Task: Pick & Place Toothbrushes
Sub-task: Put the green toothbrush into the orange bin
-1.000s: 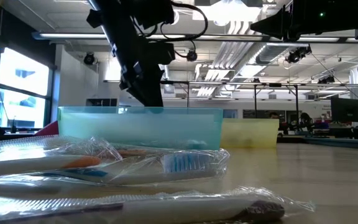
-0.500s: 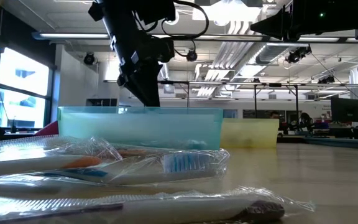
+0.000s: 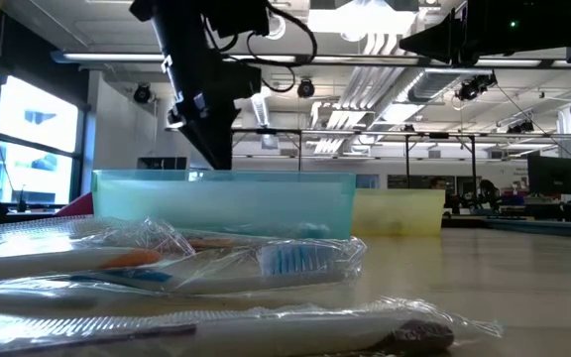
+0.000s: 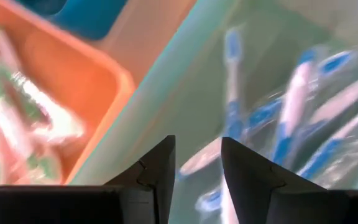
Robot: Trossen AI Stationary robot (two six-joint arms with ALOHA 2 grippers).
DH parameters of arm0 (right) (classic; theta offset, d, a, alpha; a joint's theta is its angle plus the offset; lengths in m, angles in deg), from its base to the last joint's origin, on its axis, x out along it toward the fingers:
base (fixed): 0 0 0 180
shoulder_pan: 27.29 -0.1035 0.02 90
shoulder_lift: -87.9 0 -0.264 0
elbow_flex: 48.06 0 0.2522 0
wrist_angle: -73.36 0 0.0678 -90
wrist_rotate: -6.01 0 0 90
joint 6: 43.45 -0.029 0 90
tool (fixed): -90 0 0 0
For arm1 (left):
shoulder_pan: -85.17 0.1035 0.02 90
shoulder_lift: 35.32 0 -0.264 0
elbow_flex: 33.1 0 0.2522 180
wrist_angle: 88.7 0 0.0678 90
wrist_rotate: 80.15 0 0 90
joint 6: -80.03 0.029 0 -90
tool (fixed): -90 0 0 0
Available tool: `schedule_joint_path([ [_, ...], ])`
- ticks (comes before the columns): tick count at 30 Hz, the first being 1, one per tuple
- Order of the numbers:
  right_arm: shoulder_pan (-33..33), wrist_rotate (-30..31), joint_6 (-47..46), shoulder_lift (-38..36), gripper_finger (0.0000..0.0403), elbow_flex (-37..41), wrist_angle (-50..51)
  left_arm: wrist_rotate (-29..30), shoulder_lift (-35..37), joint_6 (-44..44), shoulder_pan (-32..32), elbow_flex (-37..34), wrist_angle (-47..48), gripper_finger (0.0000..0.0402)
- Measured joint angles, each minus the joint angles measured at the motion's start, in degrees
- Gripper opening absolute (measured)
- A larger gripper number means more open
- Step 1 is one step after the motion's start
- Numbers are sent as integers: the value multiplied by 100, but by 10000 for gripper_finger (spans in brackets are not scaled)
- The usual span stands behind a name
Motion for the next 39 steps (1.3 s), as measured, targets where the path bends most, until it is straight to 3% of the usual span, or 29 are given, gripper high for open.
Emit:
schedule_joint_path([
  [13,-2,-1,-9,2,2,0,-3,371,318,-572,-388,-505,21,121],
  [31,-2,-2,-160,190,2,0,50,375,1526,-1260,-539,-1223,82,8],
  [39,-2,-2,-155,510,2,0,-385,539,1993,-1258,-900,-1486,52,5],
])
